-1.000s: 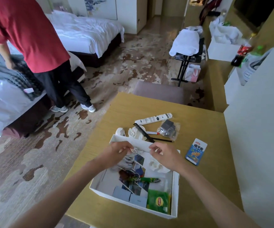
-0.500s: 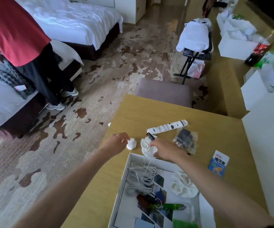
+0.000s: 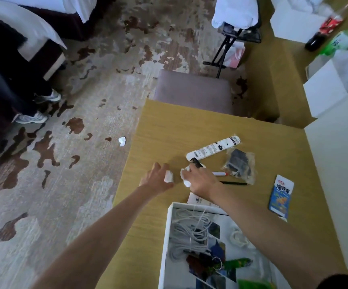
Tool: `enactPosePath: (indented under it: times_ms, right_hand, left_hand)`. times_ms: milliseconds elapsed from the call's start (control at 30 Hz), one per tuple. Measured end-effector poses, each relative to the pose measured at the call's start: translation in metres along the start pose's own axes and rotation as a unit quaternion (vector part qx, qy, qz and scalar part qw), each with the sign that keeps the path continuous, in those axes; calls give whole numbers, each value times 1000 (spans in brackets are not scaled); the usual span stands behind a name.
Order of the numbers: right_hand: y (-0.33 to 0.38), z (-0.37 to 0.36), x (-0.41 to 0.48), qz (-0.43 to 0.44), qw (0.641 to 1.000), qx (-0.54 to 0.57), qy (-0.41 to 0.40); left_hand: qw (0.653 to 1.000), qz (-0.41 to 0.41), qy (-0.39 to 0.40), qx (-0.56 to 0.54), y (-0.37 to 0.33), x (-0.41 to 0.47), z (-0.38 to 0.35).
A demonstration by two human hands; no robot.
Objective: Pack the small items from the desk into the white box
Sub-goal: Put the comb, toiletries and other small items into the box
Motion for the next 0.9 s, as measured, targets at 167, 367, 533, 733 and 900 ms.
enactPosePath:
  times_ms: [167, 367, 533, 733, 900]
  right_hand:
    - [-13, -3, 1, -20, 999, 29, -24]
    - [-41, -1, -10, -98, 944, 310, -59]
    - [-68, 18, -37, -167, 775, 593, -142]
    - [-92, 37, -86, -198, 585, 757, -214]
    - [-95, 50, -153, -170, 589, 760, -219]
  left_hand:
    - [1000, -20, -5, -8, -8, 8, -5]
    - [970, 42, 3, -241, 2, -2, 7]
    - [916, 7, 0, -402, -19, -30, 42]
    - [898, -59, -24, -436, -62, -78, 81]
    - [908, -112, -27, -403, -112, -122, 83]
Point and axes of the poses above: each hand's wrist, its own x-axis towards the middle knuckle, its own z-axis out of the back of the hand, y = z × x, the point moved 9 cm from there along x, towards the middle knuckle
